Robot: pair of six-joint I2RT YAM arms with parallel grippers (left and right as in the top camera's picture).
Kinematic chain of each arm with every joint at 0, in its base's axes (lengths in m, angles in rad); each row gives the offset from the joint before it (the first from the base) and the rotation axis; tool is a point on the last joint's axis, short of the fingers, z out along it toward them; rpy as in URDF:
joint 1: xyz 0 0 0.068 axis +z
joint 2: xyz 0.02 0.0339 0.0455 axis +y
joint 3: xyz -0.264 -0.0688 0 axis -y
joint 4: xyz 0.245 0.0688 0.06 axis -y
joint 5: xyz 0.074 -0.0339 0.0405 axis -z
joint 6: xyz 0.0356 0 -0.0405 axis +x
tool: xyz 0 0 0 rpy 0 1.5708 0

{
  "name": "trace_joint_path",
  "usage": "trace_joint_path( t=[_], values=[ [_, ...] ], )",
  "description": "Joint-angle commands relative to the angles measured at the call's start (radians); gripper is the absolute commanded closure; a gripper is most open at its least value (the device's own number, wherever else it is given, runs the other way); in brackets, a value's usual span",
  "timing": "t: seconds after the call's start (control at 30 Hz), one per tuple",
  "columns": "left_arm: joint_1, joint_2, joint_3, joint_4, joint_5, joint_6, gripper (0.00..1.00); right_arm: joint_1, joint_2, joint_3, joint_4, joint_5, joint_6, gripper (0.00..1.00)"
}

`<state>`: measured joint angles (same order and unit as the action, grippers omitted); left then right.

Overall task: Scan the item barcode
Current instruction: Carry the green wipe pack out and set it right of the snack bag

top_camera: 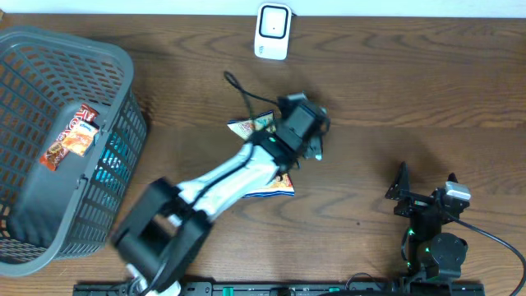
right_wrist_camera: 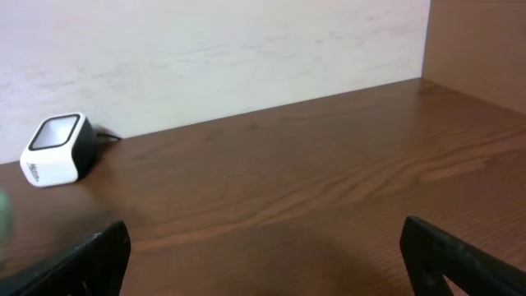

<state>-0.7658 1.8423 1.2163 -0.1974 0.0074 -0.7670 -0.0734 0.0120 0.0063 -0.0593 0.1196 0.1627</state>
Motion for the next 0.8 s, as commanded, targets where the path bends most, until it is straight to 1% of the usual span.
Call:
trace_joint_path(
  t=[0.0, 0.27, 0.33, 0.37, 0.43, 0.5, 0.53, 0.6, 0.63, 0.67, 0.7, 0.77],
  values=[
    [-0.012, 0.060, 0.007, 0.012, -0.031, -0.033, 0.65, 0.000, -0.005, -0.001, -0.004, -0.002, -0.014, 0.01],
    [-0.016, 0.103, -0.001, 0.013, -0.027, -0.043, 0.64, 0.000, -0.005, -0.001, -0.004, -0.002, -0.014, 0.01],
    [-0.016, 0.103, -0.003, 0.013, -0.027, -0.042, 0.62, 0.000, -0.005, -0.001, -0.004, -0.002, -0.014, 0.01],
    [-0.016, 0.103, -0.003, 0.013, -0.028, -0.042, 0.58, 0.000, -0.005, -0.001, -0.004, -0.002, -0.014, 0.01],
    [-0.016, 0.103, -0.003, 0.013, -0.028, -0.042, 0.45, 0.000, -0.005, -0.001, -0.004, -0.002, -0.014, 0.01],
    [-0.016, 0.103, -0.003, 0.012, -0.027, -0.042, 0.34, 0.000, -0.005, -0.001, -0.004, -0.002, -0.014, 0.01],
    [-0.016, 0.103, -0.004, 0.011, -0.027, -0.042, 0.27, 0.000, -0.005, -0.001, -0.004, -0.002, -0.014, 0.01],
    [-0.016, 0.103, -0.003, 0.007, -0.027, -0.042, 0.16, 0.000, -0.005, -0.001, -0.004, -0.002, -0.014, 0.01],
    [-0.016, 0.102, -0.003, 0.004, -0.027, -0.042, 0.14, 0.000, -0.005, -0.001, -0.004, -0.002, -0.014, 0.01],
    [-0.016, 0.100, -0.003, 0.000, -0.027, -0.042, 0.09, 0.000, -0.005, -0.001, -0.004, -0.002, -0.014, 0.01],
    [-0.016, 0.094, -0.003, -0.005, -0.027, -0.042, 0.06, 0.000, -0.005, -0.001, -0.004, -0.002, -0.014, 0.01],
    [-0.015, 0.072, -0.003, -0.017, -0.027, -0.037, 0.04, 0.000, -0.005, -0.001, -0.004, -0.002, -0.014, 0.01]
  ],
)
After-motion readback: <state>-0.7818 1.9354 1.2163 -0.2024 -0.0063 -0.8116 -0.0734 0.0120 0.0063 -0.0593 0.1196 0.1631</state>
